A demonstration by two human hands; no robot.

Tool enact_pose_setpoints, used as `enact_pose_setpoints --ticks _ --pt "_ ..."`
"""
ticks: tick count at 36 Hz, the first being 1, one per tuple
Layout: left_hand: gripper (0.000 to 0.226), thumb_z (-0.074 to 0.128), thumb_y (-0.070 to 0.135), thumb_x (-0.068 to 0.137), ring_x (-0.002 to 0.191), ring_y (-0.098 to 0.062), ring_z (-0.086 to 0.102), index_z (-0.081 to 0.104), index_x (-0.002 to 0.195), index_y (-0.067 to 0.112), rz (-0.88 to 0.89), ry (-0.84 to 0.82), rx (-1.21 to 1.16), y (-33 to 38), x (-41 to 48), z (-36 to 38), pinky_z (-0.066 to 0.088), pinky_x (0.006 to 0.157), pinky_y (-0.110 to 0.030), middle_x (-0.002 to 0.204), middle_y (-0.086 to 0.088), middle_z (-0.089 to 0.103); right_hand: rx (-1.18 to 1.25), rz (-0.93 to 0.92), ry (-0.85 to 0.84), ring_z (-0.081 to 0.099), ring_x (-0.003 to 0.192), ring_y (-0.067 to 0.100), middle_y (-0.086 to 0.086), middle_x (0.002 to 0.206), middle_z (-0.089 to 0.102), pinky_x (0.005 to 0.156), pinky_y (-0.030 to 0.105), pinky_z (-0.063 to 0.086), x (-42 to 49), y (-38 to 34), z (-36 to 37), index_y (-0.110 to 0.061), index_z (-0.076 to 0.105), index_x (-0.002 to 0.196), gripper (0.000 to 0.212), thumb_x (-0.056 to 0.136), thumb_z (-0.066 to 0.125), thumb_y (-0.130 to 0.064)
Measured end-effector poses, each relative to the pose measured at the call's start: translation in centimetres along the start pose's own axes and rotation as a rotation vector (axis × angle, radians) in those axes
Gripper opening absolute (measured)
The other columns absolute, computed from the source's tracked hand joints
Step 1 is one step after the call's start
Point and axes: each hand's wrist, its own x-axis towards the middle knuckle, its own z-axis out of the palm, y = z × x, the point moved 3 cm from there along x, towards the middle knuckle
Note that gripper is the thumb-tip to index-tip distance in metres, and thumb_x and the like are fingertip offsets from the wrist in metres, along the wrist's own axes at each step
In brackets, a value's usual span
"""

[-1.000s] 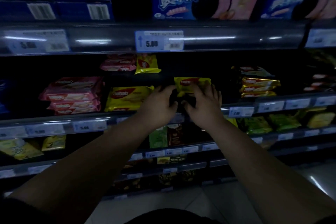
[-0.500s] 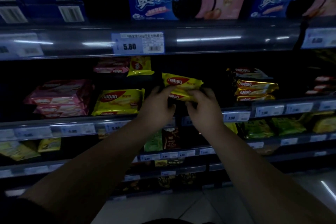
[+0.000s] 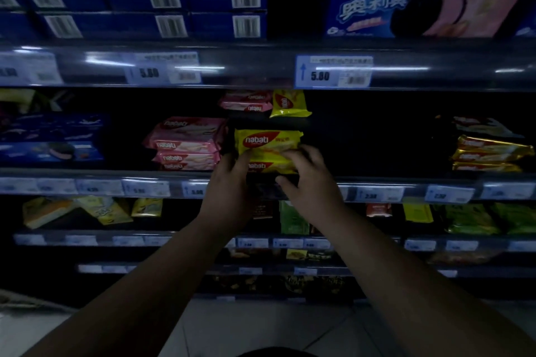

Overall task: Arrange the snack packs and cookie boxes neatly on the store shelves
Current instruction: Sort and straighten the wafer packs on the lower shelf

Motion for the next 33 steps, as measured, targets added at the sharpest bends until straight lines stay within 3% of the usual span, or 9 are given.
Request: enact_pose_setpoints --ticks 3,9,13,15,22,26,29,33 --pt "0.072 0.07 0.011 0.084 0.117 -0.041 0.047 0.036 0.147 0.021 0.031 0.015 -0.019 0.0 0.6 -0.1 0.048 0.084 -0.042 0.138 -0.018 0.041 -0.013 -0.038 -0.009 0.047 0.124 0.026 0.001 0.15 0.029 0.093 0.038 0.049 0.1 -0.1 0.0 -0.027 0.048 0.139 0.047 0.095 0.061 -0.037" --pt "0.07 0.073 0.005 0.075 0.127 -0.047 0.045 0.048 0.139 0.012 0.065 -0.007 0.066 -0.4 1.3 0.1 0.049 0.092 -0.051 0.149 -0.022 0.036 -0.067 -0.097 -0.041 0.039 0.13 0.032 0.005 0.147 0.033 0.1 0.044 0.044 0.3 0.4 -0.2 -0.029 0.05 0.138 0.048 0.093 0.063 -0.037" --pt "0.062 0.067 0.02 0.08 0.128 -0.046 0.047 0.048 0.137 0.003 0.091 -0.055 0.168 -0.2 1.2 0.3 0.045 0.095 -0.054 0.145 -0.024 0.044 -0.058 -0.118 -0.088 0.022 0.144 0.031 0.005 0.158 0.022 0.111 0.045 0.033 0.4 0.3 -0.1 -0.024 0.05 0.138 0.048 0.093 0.063 -0.033" --pt "0.063 0.058 0.028 0.081 0.129 -0.044 0.045 0.046 0.137 0.002 0.092 -0.065 0.189 -0.2 1.0 0.3 0.043 0.096 -0.054 0.143 -0.025 0.045 -0.024 -0.107 -0.124 0.022 0.146 0.028 0.001 0.162 0.015 0.11 0.043 0.037 0.6 0.2 0.1 -0.023 0.048 0.137 0.047 0.094 0.063 -0.034" --pt "0.073 0.059 0.041 0.083 0.122 -0.051 0.043 0.036 0.147 0.014 0.071 -0.116 0.205 -0.5 0.5 0.8 0.043 0.095 -0.056 0.142 -0.027 0.04 -0.047 -0.115 -0.154 -0.004 0.151 0.025 -0.001 0.165 0.001 0.118 0.044 0.023 0.9 -0.1 0.7 -0.017 0.043 0.131 0.048 0.092 0.065 -0.032" --pt "0.086 0.062 0.047 0.082 0.124 -0.052 0.04 0.022 0.153 0.02 0.071 -0.135 0.255 -0.6 0.4 0.8 0.043 0.096 -0.054 0.149 -0.028 0.029 -0.055 -0.091 -0.206 0.001 0.151 0.023 -0.013 0.164 -0.005 0.116 0.047 0.027 1.0 0.0 0.3 -0.036 0.027 0.146 0.073 0.086 0.067 -0.049" --pt "0.089 0.062 0.046 0.08 0.123 -0.051 0.042 0.019 0.154 0.02 0.089 -0.133 0.262 -0.7 0.5 1.0 0.043 0.096 -0.051 0.149 -0.028 0.028 -0.092 -0.074 -0.15 -0.008 0.15 0.021 -0.014 0.163 -0.011 0.118 0.049 0.017 1.6 0.1 -0.9 -0.047 0.01 0.151 0.085 0.082 0.054 -0.072" --pt "0.086 0.063 0.037 0.081 0.118 -0.051 0.044 0.022 0.154 0.02 0.086 -0.117 0.248 -0.4 0.4 1.0 0.045 0.091 -0.05 0.149 -0.028 0.03 -0.179 -0.06 -0.132 -0.027 0.146 0.023 -0.01 0.16 -0.028 0.118 0.054 0.001 4.0 1.0 -2.3 -0.05 -0.007 0.15 0.087 0.081 0.035 -0.082"
